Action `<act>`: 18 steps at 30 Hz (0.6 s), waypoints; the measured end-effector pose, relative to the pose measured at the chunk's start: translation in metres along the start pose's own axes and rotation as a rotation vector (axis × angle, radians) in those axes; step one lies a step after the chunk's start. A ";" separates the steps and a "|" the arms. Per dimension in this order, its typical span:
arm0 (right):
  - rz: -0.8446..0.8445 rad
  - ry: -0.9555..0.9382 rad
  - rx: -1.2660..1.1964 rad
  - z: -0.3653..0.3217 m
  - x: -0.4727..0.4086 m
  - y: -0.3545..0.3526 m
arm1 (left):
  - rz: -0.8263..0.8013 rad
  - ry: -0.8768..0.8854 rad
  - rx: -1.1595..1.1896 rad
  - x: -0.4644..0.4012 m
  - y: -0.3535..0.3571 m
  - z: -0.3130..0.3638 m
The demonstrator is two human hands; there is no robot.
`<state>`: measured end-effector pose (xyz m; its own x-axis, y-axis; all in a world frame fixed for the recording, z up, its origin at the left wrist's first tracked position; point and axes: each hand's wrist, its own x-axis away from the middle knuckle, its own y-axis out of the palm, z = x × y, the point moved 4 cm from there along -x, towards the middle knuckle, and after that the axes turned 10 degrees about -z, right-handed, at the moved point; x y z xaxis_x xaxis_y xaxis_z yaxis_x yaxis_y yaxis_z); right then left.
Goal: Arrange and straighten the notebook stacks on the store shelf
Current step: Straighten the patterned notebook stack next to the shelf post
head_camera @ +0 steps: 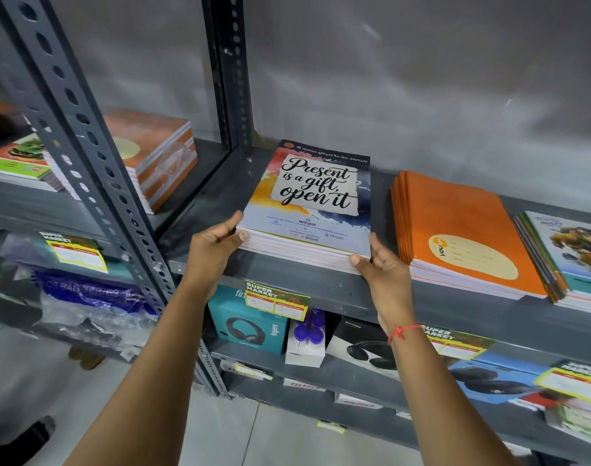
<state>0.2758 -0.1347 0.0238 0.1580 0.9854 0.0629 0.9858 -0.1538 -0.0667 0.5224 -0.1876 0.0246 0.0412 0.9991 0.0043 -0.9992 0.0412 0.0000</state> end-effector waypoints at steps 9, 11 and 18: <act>-0.004 -0.011 -0.009 0.001 0.000 0.002 | 0.008 -0.008 0.030 0.000 0.001 -0.001; 0.001 -0.016 -0.008 0.001 0.000 0.002 | 0.021 -0.010 0.033 0.000 0.001 -0.001; 0.015 -0.016 0.007 0.004 -0.002 0.000 | 0.040 -0.023 0.034 -0.002 -0.001 -0.002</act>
<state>0.2757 -0.1362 0.0196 0.1723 0.9840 0.0463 0.9829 -0.1686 -0.0742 0.5232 -0.1893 0.0222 0.0018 0.9996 0.0275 -0.9994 0.0009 0.0338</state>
